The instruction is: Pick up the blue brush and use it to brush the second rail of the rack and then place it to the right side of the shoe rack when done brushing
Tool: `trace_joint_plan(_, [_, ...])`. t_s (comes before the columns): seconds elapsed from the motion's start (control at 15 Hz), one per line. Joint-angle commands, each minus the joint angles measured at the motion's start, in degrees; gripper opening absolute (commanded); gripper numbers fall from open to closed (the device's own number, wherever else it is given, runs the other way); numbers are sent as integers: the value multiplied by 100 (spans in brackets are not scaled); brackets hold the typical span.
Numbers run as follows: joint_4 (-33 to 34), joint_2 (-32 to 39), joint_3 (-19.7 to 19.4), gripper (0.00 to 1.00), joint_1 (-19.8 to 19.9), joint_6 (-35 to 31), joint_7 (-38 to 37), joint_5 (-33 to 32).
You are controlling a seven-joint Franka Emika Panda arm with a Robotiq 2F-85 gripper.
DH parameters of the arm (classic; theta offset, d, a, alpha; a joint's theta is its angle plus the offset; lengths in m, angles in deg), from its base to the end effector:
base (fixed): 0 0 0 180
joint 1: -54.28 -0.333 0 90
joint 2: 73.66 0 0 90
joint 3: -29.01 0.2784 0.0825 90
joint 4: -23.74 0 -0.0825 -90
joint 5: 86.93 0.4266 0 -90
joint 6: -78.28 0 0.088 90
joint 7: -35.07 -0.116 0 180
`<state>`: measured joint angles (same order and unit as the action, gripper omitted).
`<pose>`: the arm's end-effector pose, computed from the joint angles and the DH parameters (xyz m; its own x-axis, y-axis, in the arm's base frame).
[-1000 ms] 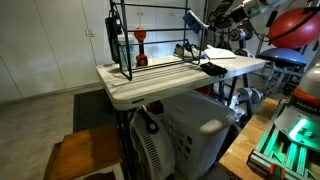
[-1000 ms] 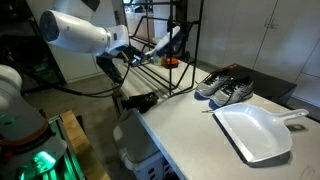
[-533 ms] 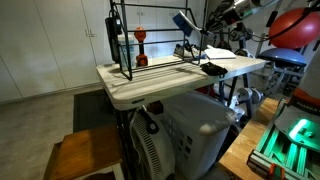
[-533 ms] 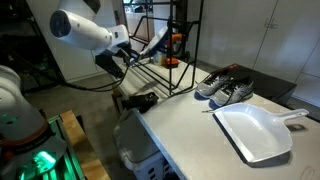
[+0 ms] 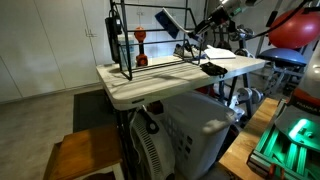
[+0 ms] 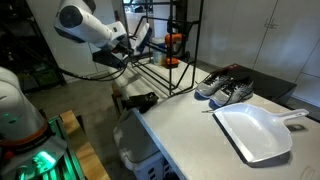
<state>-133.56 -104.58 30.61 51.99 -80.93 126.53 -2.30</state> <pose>0.4366 -0.0128 0.3484 0.5725 0.1657 0.8030 0.4113 -0.9053 -0.1064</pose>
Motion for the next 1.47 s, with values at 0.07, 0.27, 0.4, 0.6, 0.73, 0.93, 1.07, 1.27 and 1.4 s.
trace_joint_plan(0.07, [189, 187, 150, 7, -132, 396, -147, -463])
trace_joint_plan(0.27, [290, 238, 128, 7, -138, 608, -157, -570])
trace_joint_plan(0.4, [283, 217, 148, 7, -74, 506, -305, -551])
trace_joint_plan(0.6, [130, 52, 61, 7, 48, 470, -542, -501])
trace_joint_plan(0.73, [-50, -133, -23, 7, 154, 448, -635, -456])
trace_joint_plan(0.93, [-418, -451, -229, 7, 388, 439, -672, -413])
trace_joint_plan(1.07, [-85, -85, -386, 7, 644, 488, -512, -248])
trace_joint_plan(1.27, [-59, -133, -661, 7, 929, 463, -404, -16])
trace_joint_plan(1.4, [-59, -114, -804, 7, 1113, 468, -406, -24])
